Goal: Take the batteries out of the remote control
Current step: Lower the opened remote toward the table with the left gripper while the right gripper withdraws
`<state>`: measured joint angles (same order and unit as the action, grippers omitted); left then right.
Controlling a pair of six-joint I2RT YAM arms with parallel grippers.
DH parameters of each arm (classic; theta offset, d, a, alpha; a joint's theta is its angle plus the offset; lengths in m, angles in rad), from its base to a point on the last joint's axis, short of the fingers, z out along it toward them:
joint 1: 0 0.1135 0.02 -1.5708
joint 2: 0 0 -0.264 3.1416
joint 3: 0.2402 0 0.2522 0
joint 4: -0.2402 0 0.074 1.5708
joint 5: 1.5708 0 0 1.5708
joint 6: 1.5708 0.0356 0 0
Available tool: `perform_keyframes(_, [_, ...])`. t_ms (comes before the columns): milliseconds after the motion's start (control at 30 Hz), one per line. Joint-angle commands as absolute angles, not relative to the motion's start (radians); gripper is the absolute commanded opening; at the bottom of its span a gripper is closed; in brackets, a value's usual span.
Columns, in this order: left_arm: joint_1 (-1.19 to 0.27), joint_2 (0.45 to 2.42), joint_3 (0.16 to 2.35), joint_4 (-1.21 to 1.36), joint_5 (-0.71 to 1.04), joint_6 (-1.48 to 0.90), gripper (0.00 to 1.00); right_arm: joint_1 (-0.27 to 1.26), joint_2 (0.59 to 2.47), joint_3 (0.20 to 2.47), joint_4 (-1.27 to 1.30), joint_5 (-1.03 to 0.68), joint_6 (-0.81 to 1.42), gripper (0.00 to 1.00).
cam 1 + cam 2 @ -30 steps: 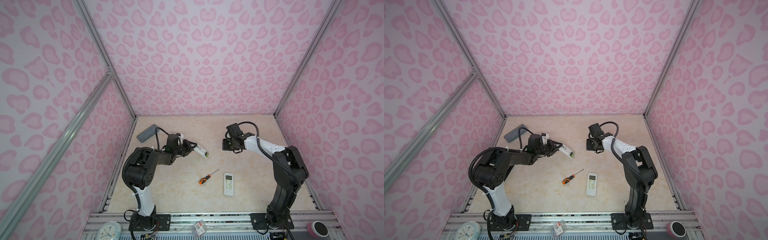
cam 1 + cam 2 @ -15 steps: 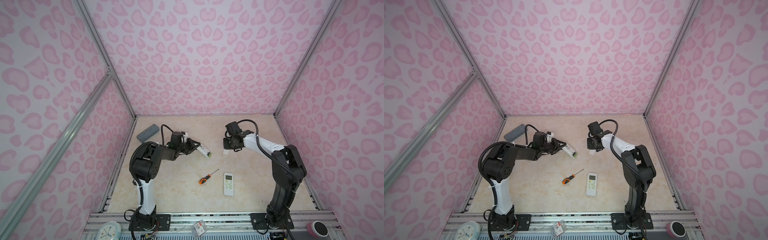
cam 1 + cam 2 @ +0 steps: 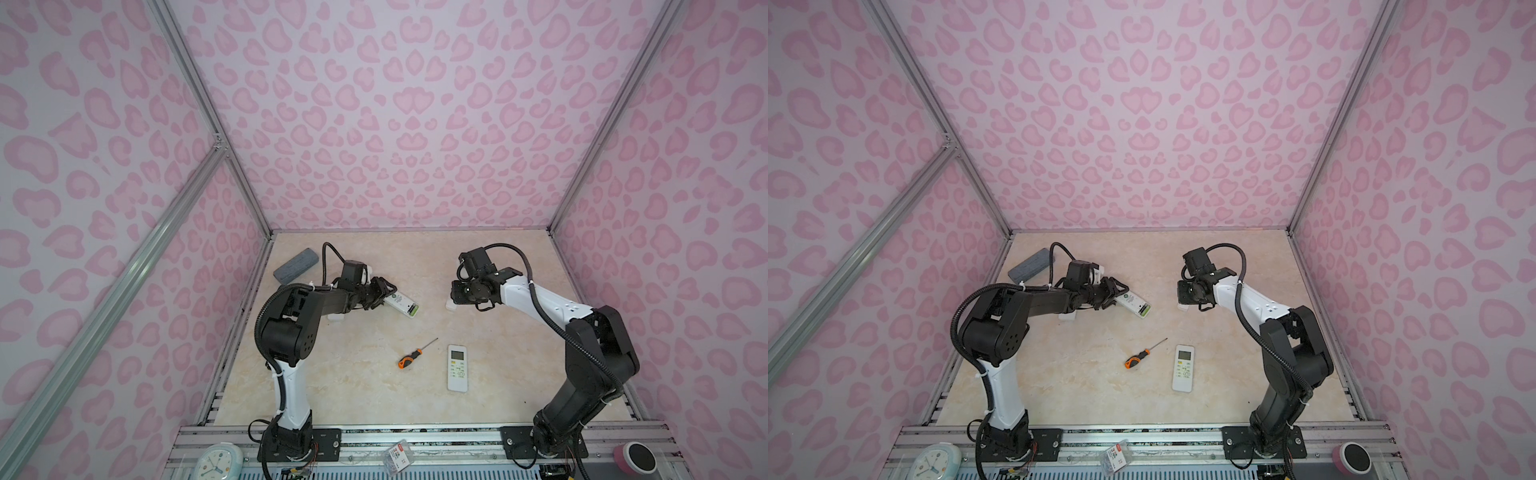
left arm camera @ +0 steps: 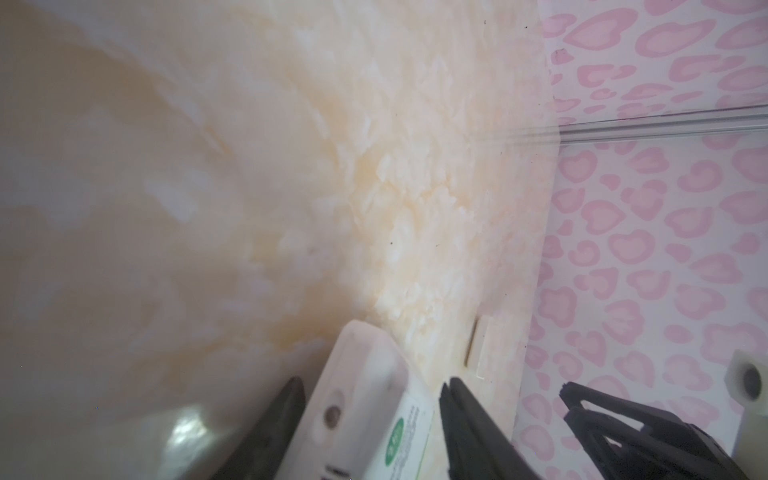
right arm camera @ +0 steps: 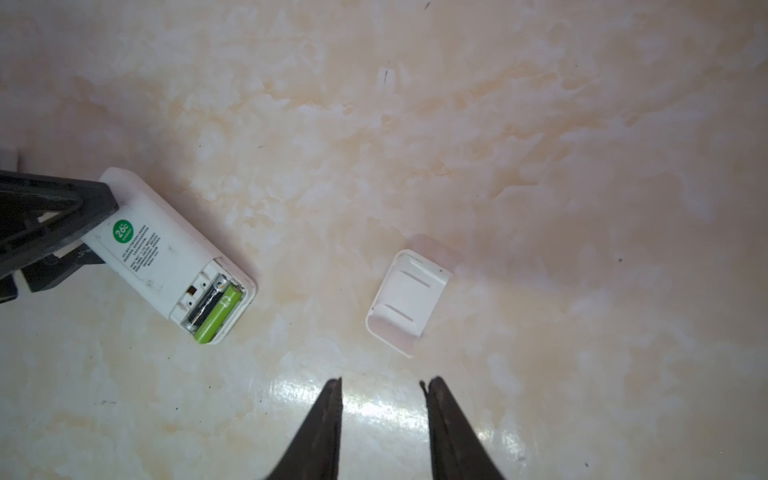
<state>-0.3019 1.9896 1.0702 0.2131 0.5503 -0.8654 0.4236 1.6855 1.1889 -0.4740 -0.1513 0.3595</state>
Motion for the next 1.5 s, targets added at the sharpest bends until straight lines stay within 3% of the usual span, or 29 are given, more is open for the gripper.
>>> perform_keyframes(0, [-0.293,1.955,1.087,0.086,0.486,-0.774,0.60,0.440,1.655,1.163,-0.450,-0.202,0.345,0.35])
perform_keyframes(200, [-0.285,1.921,1.108,-0.021,0.428,-0.702,0.65,0.561,1.593,1.147,-0.482,-0.152,0.152,0.35])
perform_keyframes(433, [-0.274,1.925,1.124,-0.081,0.441,-0.675,0.67,0.816,1.571,1.136,-0.526,-0.037,-0.157,0.36])
perform_keyframes(733, [-0.304,2.042,1.306,-0.169,0.479,-0.634,0.58,0.934,1.607,1.152,-0.609,-0.074,-0.249,0.45])
perform_keyframes(833, [-0.326,2.085,1.409,-0.249,0.441,-0.595,0.65,0.947,1.636,1.166,-0.621,-0.047,-0.233,0.45])
perform_keyframes(967, [-0.338,2.098,1.466,-0.325,0.369,-0.553,0.84,0.952,1.666,1.181,-0.615,-0.087,-0.221,0.47])
perform_keyframes(1167, [-0.339,2.092,1.493,-0.387,0.325,-0.519,0.98,0.970,1.740,1.206,-0.632,-0.053,-0.273,0.48])
perform_keyframes(1467, [-0.340,2.091,1.533,-0.464,0.293,-0.491,0.98,0.971,1.845,1.297,-0.683,-0.048,-0.354,0.49])
